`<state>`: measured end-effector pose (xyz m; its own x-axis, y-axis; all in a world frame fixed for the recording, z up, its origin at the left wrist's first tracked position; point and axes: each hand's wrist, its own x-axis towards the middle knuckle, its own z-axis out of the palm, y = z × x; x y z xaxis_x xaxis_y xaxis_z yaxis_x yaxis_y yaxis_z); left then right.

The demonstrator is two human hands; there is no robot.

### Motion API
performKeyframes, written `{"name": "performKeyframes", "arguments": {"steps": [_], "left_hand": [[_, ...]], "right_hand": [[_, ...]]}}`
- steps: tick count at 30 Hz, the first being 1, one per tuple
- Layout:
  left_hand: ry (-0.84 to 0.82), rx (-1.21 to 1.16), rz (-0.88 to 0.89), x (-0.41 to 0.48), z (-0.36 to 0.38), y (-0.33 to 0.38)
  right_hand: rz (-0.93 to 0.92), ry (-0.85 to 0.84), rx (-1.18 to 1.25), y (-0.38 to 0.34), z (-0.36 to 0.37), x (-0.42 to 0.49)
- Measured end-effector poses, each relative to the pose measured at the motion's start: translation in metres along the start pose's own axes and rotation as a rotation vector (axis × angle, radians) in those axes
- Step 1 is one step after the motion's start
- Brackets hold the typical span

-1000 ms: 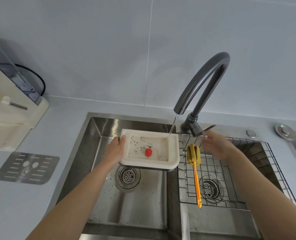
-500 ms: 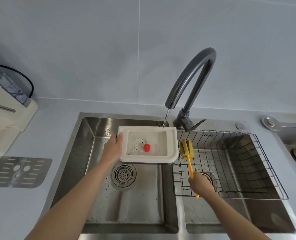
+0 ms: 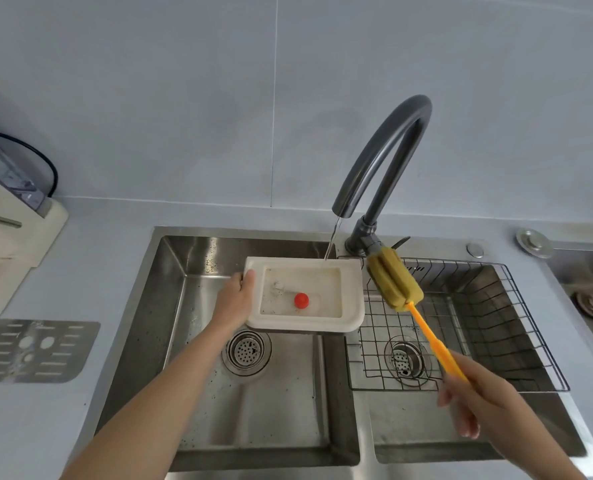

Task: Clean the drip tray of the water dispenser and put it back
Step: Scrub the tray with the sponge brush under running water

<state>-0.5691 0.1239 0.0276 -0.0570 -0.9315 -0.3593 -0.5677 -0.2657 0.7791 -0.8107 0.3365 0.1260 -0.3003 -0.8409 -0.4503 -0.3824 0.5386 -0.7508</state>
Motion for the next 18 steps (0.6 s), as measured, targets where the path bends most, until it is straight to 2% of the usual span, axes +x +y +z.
{"name": "performKeyframes", "arguments": {"steps": [5, 8, 13, 18], "left_hand": [[-0.029, -0.035, -0.022, -0.003, 0.006, 0.001], [-0.041, -0.067, -0.023, -0.003, 0.011, 0.002], [-0.069, -0.085, 0.015, -0.001, 0.016, 0.003], [-0.072, -0.09, 0.084, 0.0, 0.02, 0.009]], "right_hand": [[-0.083, -0.075, -0.195, -0.028, 0.014, -0.006], [-0.112, -0.107, -0.418, -0.036, 0.021, 0.002], [-0.1, -0.059, -0.685, -0.047, 0.028, 0.014], [-0.112, -0.089, -0.769, -0.062, 0.035, 0.024]]}}
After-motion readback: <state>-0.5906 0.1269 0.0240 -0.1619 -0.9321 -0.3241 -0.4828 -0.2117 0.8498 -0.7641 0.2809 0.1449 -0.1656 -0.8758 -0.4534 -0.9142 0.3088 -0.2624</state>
